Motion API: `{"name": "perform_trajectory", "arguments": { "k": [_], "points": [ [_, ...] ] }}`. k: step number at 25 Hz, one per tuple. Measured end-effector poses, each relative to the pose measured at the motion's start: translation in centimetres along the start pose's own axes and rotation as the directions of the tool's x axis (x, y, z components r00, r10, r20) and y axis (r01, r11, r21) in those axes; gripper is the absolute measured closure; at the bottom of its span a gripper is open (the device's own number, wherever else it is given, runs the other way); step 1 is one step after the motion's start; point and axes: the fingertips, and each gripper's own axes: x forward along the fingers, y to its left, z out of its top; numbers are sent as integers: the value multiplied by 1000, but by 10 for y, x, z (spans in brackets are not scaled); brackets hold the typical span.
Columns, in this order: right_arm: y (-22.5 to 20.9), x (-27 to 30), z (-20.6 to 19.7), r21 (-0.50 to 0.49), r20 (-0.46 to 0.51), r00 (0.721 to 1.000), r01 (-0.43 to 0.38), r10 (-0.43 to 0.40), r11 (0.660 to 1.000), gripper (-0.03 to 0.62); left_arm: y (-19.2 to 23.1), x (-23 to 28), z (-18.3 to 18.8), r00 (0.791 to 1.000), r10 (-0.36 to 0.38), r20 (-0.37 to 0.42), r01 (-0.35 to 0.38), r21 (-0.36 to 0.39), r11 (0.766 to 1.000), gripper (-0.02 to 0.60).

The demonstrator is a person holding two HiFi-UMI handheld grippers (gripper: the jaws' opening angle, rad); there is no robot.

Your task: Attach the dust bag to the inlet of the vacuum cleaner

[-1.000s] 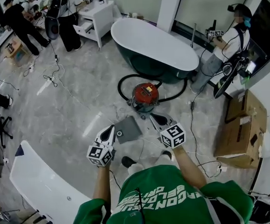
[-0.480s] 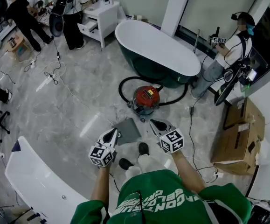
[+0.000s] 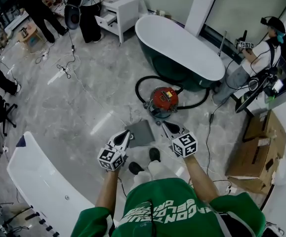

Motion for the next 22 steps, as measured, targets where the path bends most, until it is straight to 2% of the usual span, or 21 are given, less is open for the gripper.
{"name": "perform_trajectory", "arguments": {
  "k": [8,14,22],
  "points": [
    [-9,28,-9,-2,-27,998,-56,56,998,587,14,9,-10,999,45,-25,-45,4,999,580],
    [-11,65,-14,-27,-61,991,-119,117,993,588,43,22,-17,995,86,-42,-86,-16,996,580],
    [-15,110,-46,-44,-128,975,-190,183,981,588,78,31,-61,989,112,-98,-117,-49,992,580]
  ]
}}
